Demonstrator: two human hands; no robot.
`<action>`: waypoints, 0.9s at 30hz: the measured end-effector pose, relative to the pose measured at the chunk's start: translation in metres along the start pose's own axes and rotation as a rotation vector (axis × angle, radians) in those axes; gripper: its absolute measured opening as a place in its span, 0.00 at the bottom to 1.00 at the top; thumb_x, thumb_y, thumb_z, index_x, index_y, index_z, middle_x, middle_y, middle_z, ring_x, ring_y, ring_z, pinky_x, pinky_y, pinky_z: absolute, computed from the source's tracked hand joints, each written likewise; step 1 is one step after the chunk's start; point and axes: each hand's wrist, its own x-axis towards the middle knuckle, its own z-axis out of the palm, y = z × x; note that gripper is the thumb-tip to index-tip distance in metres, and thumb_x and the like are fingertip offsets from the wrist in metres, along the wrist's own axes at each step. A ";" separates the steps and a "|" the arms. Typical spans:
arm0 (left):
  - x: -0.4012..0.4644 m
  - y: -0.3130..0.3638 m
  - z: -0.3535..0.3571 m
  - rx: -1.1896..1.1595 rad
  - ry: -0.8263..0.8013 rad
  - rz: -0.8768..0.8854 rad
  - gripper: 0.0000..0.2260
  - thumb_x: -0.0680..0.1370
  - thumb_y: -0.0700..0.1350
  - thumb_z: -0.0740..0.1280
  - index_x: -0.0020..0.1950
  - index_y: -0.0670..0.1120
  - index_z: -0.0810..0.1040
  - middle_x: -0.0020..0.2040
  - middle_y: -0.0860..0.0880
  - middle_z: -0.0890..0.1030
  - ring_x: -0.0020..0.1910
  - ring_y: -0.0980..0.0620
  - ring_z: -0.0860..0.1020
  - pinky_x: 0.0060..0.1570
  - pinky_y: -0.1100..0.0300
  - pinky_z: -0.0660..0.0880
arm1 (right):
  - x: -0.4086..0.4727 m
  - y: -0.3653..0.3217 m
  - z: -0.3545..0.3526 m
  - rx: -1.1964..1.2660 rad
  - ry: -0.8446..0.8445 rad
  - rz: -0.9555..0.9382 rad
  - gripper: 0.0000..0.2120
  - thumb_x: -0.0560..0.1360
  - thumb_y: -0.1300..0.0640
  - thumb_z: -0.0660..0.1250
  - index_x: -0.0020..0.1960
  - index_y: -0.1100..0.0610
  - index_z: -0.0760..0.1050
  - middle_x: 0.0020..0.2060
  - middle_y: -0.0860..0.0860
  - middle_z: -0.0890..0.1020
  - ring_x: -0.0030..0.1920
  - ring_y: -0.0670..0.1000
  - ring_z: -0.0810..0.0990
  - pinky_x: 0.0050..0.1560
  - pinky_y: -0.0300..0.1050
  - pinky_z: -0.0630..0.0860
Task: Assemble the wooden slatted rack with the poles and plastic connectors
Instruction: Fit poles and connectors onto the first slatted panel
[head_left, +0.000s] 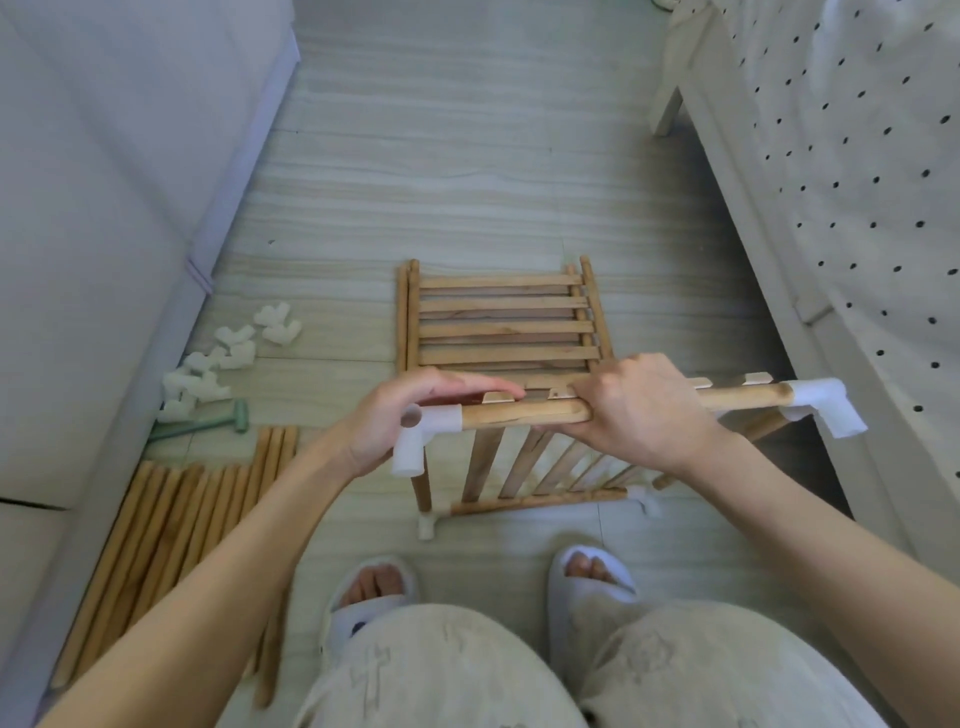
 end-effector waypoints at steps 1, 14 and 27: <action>0.001 -0.001 0.002 -0.028 0.061 -0.006 0.21 0.75 0.50 0.51 0.55 0.60 0.81 0.58 0.57 0.80 0.63 0.56 0.74 0.66 0.58 0.65 | 0.001 0.001 0.002 0.005 0.035 -0.007 0.26 0.72 0.35 0.52 0.23 0.51 0.62 0.17 0.48 0.68 0.18 0.49 0.59 0.23 0.36 0.56; 0.018 0.011 -0.006 -0.178 0.228 -0.214 0.25 0.80 0.56 0.48 0.49 0.52 0.85 0.54 0.52 0.83 0.54 0.56 0.78 0.69 0.44 0.60 | 0.021 0.008 -0.005 0.137 -0.134 0.113 0.26 0.71 0.31 0.58 0.29 0.53 0.65 0.25 0.54 0.76 0.28 0.58 0.76 0.31 0.43 0.65; -0.026 0.048 -0.084 0.282 -0.061 -0.449 0.43 0.52 0.83 0.56 0.61 0.62 0.73 0.61 0.64 0.73 0.60 0.65 0.72 0.60 0.65 0.69 | 0.024 0.032 -0.035 0.940 0.200 0.596 0.12 0.74 0.56 0.69 0.41 0.66 0.75 0.36 0.51 0.73 0.41 0.54 0.69 0.44 0.36 0.65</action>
